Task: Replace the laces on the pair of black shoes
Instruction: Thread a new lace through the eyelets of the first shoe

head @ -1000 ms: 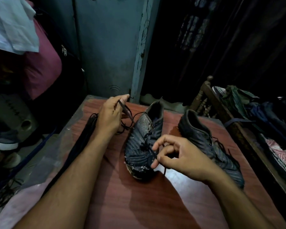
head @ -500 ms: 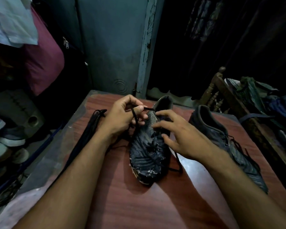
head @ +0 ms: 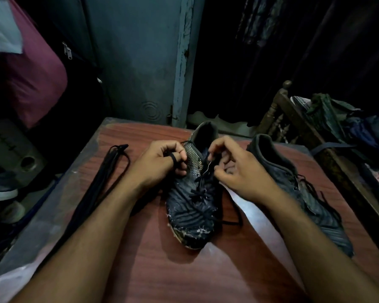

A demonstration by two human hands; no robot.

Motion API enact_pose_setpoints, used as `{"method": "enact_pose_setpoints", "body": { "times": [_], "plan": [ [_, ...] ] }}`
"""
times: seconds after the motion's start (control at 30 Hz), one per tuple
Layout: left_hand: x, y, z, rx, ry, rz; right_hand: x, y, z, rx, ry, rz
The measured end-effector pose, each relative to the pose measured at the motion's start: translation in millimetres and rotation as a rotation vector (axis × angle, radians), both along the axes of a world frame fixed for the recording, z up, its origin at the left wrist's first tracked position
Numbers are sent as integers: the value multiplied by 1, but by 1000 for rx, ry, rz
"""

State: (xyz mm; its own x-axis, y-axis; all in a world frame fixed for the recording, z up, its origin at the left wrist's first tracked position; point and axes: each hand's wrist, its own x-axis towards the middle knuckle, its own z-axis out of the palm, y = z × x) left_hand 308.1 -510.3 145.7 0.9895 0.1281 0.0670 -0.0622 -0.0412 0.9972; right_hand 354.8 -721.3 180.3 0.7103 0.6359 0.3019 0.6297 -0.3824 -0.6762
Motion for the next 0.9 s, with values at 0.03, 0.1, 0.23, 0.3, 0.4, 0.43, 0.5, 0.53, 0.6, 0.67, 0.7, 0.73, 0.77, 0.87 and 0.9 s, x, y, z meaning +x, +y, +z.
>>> {"method": "enact_pose_setpoints", "body": {
  "times": [0.03, 0.1, 0.23, 0.3, 0.4, 0.43, 0.5, 0.53, 0.6, 0.67, 0.7, 0.73, 0.77, 0.87, 0.9],
  "plan": [
    [1, 1, 0, 9, -1, 2, 3, -1, 2, 29, 53, -2],
    [1, 2, 0, 64, -2, -22, 7, -3, 5, 41, 90, -7],
    [1, 4, 0, 173, -57, -44, 11, -2, 3, 1, 109, -83],
    [0, 2, 0, 134, -84, -55, 13, 3, 1, -3, 125, -146],
    [-3, 0, -1, 40, -94, -72, 14, 9, -1, -173, -14, -205],
    [-4, 0, -1, 35, -90, -70, 13, 11, -1, -257, -69, -205],
    [-4, 1, -2, 44, -78, -65, 10, 14, -1, -355, -111, -171],
    [-4, 1, -2, 51, -71, -60, 10, 14, -1, -360, -90, -147],
    [-2, 1, -2, 74, -62, -48, 11, 11, -4, -296, 2, -105],
    [0, 2, -3, 81, -54, -45, 12, 5, -7, -173, 99, -78],
    [0, 2, -3, 76, -52, -44, 12, 2, -9, -101, 160, -63],
    [1, 2, -3, 73, -51, -42, 11, -2, -11, -20, 237, -46],
    [1, 2, -4, 80, -52, -39, 10, -6, -11, 71, 324, -28],
    [1, 2, -6, 129, -53, -37, 10, -10, -13, 331, 529, 2],
    [0, 1, -6, 130, -52, -38, 10, -11, -14, 348, 499, -12]
  ]
}}
